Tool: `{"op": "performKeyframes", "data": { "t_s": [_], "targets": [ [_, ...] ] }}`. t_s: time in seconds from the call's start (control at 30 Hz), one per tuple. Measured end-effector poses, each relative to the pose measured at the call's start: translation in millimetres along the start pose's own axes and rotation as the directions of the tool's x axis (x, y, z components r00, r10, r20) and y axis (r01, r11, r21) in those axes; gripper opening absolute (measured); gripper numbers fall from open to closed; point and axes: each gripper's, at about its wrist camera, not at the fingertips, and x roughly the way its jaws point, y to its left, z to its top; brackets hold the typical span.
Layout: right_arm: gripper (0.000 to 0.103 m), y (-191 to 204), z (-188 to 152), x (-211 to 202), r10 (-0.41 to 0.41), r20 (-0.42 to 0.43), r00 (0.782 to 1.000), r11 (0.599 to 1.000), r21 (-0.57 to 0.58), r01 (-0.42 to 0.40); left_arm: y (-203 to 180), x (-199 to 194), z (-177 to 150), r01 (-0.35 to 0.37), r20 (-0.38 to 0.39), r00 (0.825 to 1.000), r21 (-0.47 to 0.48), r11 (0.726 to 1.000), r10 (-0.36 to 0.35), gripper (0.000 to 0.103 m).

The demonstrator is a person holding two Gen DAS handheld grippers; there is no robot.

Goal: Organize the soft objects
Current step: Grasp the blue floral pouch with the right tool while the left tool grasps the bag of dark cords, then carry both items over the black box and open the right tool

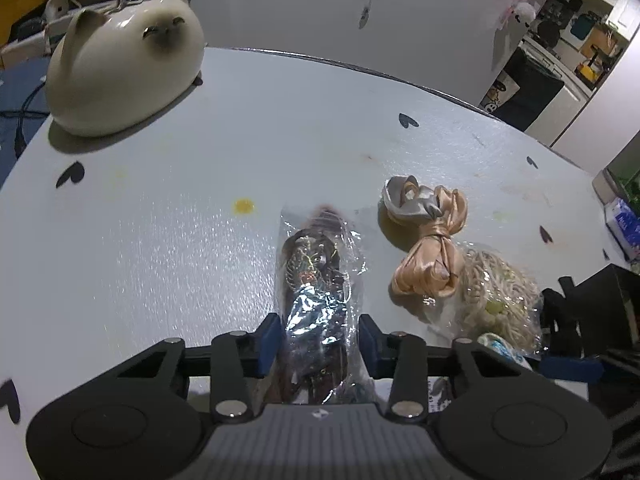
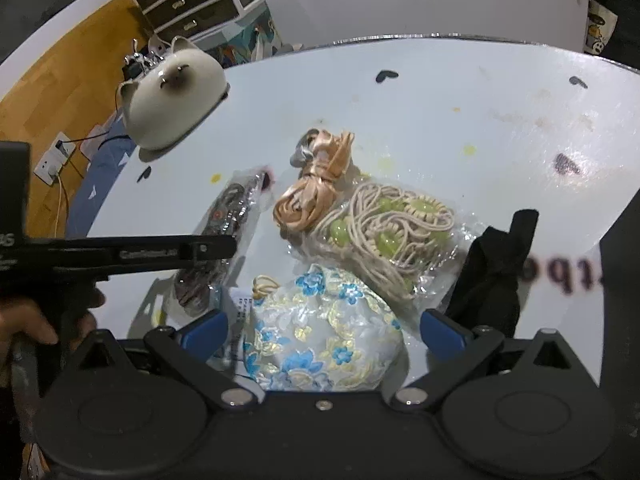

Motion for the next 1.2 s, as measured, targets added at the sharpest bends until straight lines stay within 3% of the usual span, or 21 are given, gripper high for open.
{"op": "performKeyframes", "data": {
  "t_s": [0.07, 0.1, 0.23, 0.3, 0.5, 0.9, 1.2],
  "targets": [
    [0.098, -4.2, 1.0, 5.2, 0.006, -0.033, 0.999, 1.000, 0.023, -0.005, 1.8, -1.5, -2.1, 0.014, -0.003, 1.000, -0.016, 1.000, -0.014, 0.041],
    [0.086, -6.2, 1.2, 7.5, 0.012, -0.049, 0.999, 0.999, 0.036, -0.010, 2.7, -2.2, -3.1, 0.021, -0.004, 1.000, -0.024, 0.999, -0.022, 0.041],
    [0.077, -10.4, -1.1, 6.3, 0.021, -0.067, 0.998, 0.997, 0.070, -0.016, 7.4, -5.4, -7.6, 0.054, -0.004, 0.999, -0.068, 0.996, -0.055, 0.040],
    [0.070, -7.6, -1.0, 3.7, 0.016, -0.063, 0.998, 0.998, 0.054, -0.013, 9.4, -7.4, -10.4, 0.061, -0.002, 0.998, -0.086, 0.994, -0.061, 0.039],
    [0.062, 2.7, -6.0, -8.9, 0.052, -0.039, 0.998, 0.999, -0.011, -0.053, 10.9, -19.3, -18.9, 0.047, 0.015, 0.999, -0.101, 0.994, -0.045, 0.038],
    [0.059, 18.6, -17.1, -47.6, 0.042, 0.078, 0.996, 0.991, -0.129, -0.032, 5.8, -66.1, -38.3, 0.024, 0.117, 0.993, -0.117, 0.993, -0.010, 0.038],
    [0.059, 14.9, -30.3, -89.4, 0.040, 0.191, 0.981, 0.991, -0.134, -0.014, -7.2, -107.3, -50.3, 0.068, 0.213, 0.976, -0.124, 0.990, -0.041, 0.038]
  ]
}}
